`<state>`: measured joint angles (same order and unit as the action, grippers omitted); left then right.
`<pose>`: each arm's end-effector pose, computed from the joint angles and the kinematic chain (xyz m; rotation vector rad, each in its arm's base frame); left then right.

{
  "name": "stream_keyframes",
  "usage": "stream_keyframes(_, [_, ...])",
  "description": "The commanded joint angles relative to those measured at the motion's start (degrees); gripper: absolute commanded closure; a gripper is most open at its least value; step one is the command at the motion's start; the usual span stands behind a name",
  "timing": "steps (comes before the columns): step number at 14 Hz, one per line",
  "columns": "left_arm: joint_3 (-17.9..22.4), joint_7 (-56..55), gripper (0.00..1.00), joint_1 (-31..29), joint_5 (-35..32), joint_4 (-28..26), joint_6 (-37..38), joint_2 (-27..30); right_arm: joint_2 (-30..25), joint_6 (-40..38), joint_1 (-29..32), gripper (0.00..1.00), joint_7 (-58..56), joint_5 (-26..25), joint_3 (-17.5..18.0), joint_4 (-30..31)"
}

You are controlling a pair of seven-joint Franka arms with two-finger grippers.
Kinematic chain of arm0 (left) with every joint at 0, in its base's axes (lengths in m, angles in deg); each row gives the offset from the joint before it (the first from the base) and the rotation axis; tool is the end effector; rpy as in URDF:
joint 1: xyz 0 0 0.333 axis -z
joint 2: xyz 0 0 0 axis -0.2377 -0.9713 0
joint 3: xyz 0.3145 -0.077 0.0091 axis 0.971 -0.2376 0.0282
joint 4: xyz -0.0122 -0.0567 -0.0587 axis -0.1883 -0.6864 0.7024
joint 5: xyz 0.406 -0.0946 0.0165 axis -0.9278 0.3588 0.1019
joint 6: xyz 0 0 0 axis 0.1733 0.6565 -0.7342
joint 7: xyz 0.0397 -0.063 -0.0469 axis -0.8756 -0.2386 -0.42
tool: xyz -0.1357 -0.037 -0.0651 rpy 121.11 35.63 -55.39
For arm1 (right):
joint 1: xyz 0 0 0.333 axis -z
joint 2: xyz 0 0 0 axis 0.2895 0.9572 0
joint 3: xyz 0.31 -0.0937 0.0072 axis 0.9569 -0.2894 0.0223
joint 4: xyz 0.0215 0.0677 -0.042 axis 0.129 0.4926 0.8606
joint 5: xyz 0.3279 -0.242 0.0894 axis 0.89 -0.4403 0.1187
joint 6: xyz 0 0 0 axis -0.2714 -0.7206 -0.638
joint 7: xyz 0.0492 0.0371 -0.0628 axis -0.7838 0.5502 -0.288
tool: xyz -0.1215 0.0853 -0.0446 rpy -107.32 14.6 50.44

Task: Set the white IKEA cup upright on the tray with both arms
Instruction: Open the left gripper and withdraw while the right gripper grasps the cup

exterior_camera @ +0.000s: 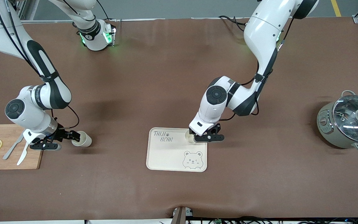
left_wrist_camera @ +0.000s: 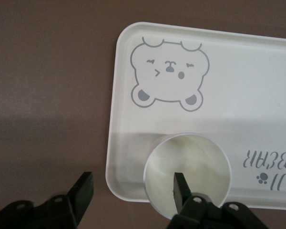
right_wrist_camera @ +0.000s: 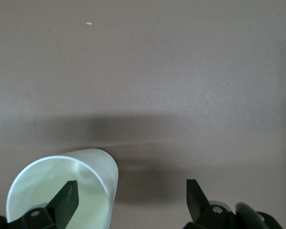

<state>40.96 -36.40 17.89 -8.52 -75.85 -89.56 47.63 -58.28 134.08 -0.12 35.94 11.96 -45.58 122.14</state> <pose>0.6280 -0.4318 0.2058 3.0599 0.0580 0.2327 0.6582 -0.0351 0.1650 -3.1001 0.0405 -0.1815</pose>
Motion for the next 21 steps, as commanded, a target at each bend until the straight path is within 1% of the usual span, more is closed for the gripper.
stream_keyframes(1, [-0.1,0.78,0.24,-0.26,-1.6,-1.28,3.59,3.21,0.75,1.88,0.78,0.0,0.37,-1.43,0.58,0.8])
stream_keyframes(3, [-0.18,1.22,0.23,-0.35,-1.51,-1.28,5.87,4.8,0.93,1.97,0.87,0.0,0.37,-1.43,0.58,0.89])
stream_keyframes(5, [-0.18,1.31,0.15,-0.26,-1.07,-1.28,7.11,5.85,0.85,1.88,0.7,0.0,0.28,-1.43,0.14,0.89])
stream_keyframes(6, [-0.18,1.23,0.12,-0.35,-0.9,-1.28,7.2,6.21,0.93,1.88,0.7,0.02,0.28,-1.43,0.14,0.8])
stream_keyframes(7, [-0.18,1.23,0.0,-0.26,-0.9,-1.28,7.64,6.47,0.93,1.79,0.7,0.19,0.28,-1.43,0.14,0.8])
stream_keyframes(10, [-0.18,1.31,0.0,-0.26,-0.9,-1.28,7.9,6.91,0.85,1.79,0.7,0.58,0.19,-1.43,0.14,0.8])
stream_keyframes(12, [-0.18,1.66,0.0,-1.22,-0.98,-1.46,8.08,7.61,0.93,1.79,0.78,0.74,0.28,-1.43,0.14,0.8])
stream_keyframes(14, [-0.36,4.9,0.0,-2.19,-0.9,-1.46,10.7,8.66,0.93,1.79,0.78,0.8,0.28,-1.43,0.14,0.8])
stream_keyframes(17, [-0.45,9.56,0.0,-5.44,-0.81,-2.51,12.47,10.86,0.93,1.79,0.78,0.99,0.28,-1.43,0.14,0.71])
stream_keyframes(21, [-0.53,16.07,0.0,-9.57,-0.81,-4.71,12.56,13.24,0.93,1.79,0.87,1.0,0.28,-1.43,0.14,0.63])
